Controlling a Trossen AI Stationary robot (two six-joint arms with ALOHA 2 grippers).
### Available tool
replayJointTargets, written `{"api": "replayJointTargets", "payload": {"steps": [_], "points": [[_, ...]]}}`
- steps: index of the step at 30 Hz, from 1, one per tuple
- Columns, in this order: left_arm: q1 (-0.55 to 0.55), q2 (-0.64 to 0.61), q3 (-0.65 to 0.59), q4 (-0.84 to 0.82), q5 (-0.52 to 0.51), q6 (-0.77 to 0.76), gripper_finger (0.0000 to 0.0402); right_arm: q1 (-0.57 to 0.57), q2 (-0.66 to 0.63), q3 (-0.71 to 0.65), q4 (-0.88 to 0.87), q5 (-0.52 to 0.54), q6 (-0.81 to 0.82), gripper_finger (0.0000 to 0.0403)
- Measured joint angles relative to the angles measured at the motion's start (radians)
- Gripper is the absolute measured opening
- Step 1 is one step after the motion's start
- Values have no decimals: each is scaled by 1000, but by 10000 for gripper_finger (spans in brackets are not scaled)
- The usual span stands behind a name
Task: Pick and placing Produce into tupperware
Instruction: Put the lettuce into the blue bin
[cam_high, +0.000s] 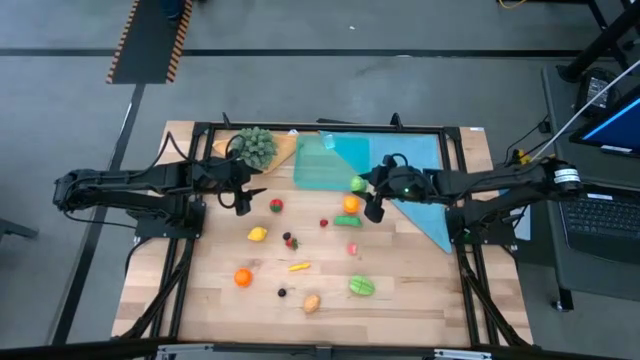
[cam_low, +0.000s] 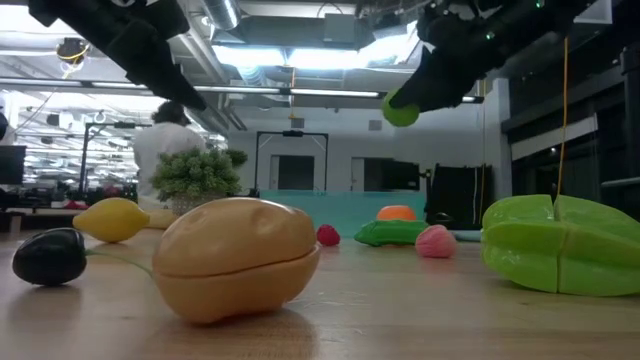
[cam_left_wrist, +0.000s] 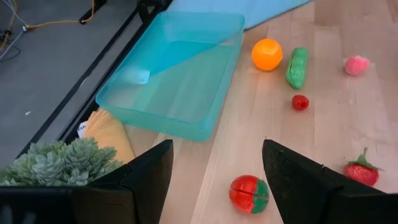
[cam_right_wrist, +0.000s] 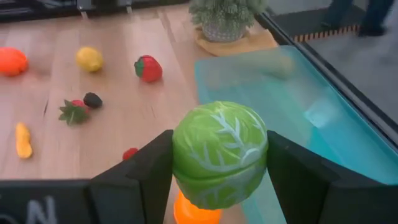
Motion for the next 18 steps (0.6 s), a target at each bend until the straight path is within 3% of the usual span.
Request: {"api": "replayJointTargets", "payload": {"steps": [4, 9, 18], "points": [[0, 0, -4, 33, 0, 27, 240, -8, 2, -75, 201, 0, -41, 232], [3, 0, -98, 290, 16, 106, 240, -24, 3, -176, 445, -42, -75, 224], [43, 0, -269, 647, 146, 156, 240, -37, 3, -236, 544, -82, -74, 229]]}}
